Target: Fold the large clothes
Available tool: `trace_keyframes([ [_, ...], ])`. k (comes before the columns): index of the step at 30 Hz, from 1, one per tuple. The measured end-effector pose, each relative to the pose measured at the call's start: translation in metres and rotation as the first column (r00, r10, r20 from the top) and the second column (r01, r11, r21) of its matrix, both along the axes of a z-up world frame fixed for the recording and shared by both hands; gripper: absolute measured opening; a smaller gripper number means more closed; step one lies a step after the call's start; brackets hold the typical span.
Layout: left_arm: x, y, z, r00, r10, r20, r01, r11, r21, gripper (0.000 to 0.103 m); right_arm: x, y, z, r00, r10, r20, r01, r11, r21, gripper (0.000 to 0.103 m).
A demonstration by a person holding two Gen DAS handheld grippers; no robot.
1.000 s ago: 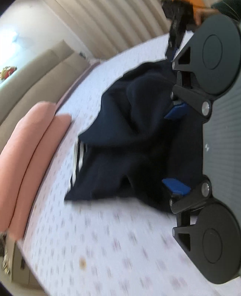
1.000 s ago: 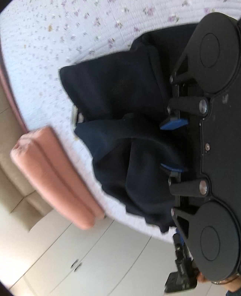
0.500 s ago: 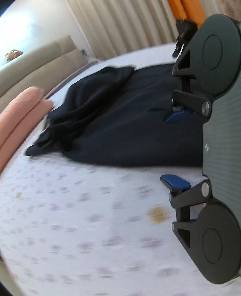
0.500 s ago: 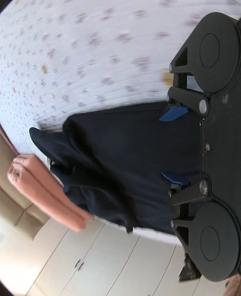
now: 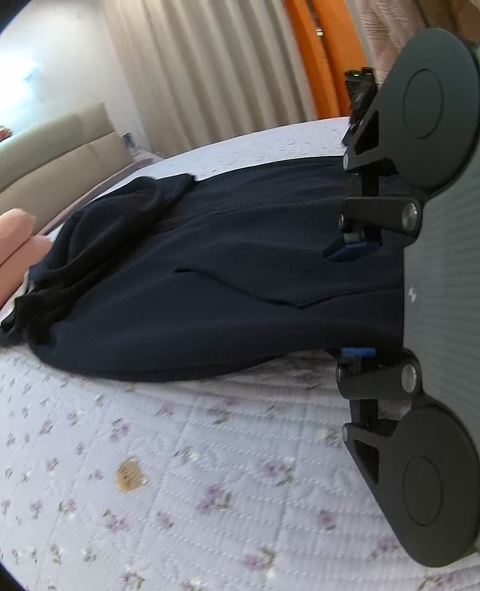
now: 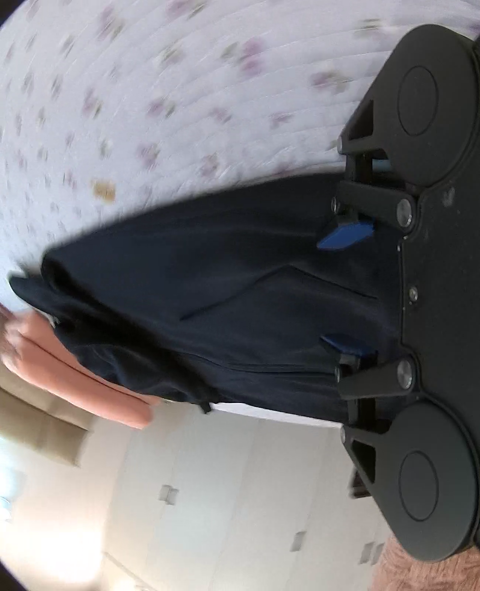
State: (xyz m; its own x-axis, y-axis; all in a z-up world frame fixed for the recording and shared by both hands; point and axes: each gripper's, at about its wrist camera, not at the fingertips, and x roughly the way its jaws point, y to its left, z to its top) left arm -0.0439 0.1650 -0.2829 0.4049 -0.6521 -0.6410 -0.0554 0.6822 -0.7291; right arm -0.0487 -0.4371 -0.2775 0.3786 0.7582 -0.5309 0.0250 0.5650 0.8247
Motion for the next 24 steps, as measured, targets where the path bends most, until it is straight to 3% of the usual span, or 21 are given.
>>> trace_keyframes([
  [1, -0.001, -0.003, 0.000, 1.000, -0.014, -0.001, 0.014, 1.000, 0.006, 0.038, -0.005, -0.002, 0.002, 0.999, -0.032, 0.006, 0.032, 0.999, 0.002, 0.003],
  [2, -0.003, -0.005, 0.001, 1.000, -0.023, 0.002, 0.023, 0.999, 0.025, 0.034, -0.009, -0.002, 0.006, 0.999, -0.039, 0.023, 0.039, 0.999, -0.006, 0.003],
  [4, -0.007, -0.008, 0.005, 1.000, 0.004, 0.010, -0.005, 0.996, 0.088, 0.009, -0.014, 0.000, 0.023, 0.995, -0.056, 0.082, 0.060, 0.997, -0.044, 0.003],
  [9, -0.010, -0.023, 0.044, 0.984, 0.027, 0.176, -0.058, 0.983, 0.174, 0.006, -0.016, -0.018, 0.070, 0.962, -0.195, 0.190, 0.177, 0.978, 0.106, 0.002],
  [10, -0.008, -0.022, 0.051, 0.981, 0.030, 0.193, -0.062, 0.985, 0.162, 0.006, -0.013, -0.020, 0.079, 0.962, -0.176, 0.210, 0.157, 0.982, 0.104, 0.002],
  [12, -0.003, -0.018, 0.060, 0.981, 0.025, 0.192, -0.054, 0.988, 0.145, 0.006, -0.009, -0.016, 0.094, 0.958, -0.090, 0.273, 0.100, 0.995, -0.021, 0.002],
  [14, -0.004, -0.020, 0.059, 0.984, 0.010, 0.175, -0.042, 0.983, 0.177, 0.006, -0.005, -0.019, 0.087, 0.967, -0.039, 0.251, 0.070, 0.991, -0.115, 0.015],
  [15, -0.005, -0.023, 0.056, 0.986, 0.007, 0.164, -0.037, 0.982, 0.184, 0.007, -0.005, -0.021, 0.077, 0.975, -0.040, 0.218, 0.068, 0.990, -0.124, 0.035],
  [16, -0.007, -0.022, 0.052, 0.989, 0.009, 0.150, -0.036, 0.983, 0.180, 0.008, -0.004, -0.023, 0.066, 0.980, -0.052, 0.193, 0.077, 0.989, -0.123, 0.066],
  [17, -0.009, -0.020, 0.046, 0.992, 0.010, 0.125, -0.031, 0.986, 0.165, 0.008, -0.003, -0.026, 0.054, 0.981, -0.074, 0.181, 0.098, 0.987, -0.126, 0.074],
  [21, -0.010, -0.020, 0.021, 0.999, 0.013, 0.050, -0.021, 0.985, 0.172, 0.019, 0.014, -0.029, 0.011, 0.985, -0.084, 0.150, 0.111, 0.977, -0.181, 0.075],
  [24, -0.013, -0.020, 0.017, 0.999, 0.005, 0.038, -0.013, 0.982, 0.188, 0.027, 0.012, -0.034, 0.000, 0.982, -0.095, 0.161, 0.113, 0.987, -0.111, 0.074],
])
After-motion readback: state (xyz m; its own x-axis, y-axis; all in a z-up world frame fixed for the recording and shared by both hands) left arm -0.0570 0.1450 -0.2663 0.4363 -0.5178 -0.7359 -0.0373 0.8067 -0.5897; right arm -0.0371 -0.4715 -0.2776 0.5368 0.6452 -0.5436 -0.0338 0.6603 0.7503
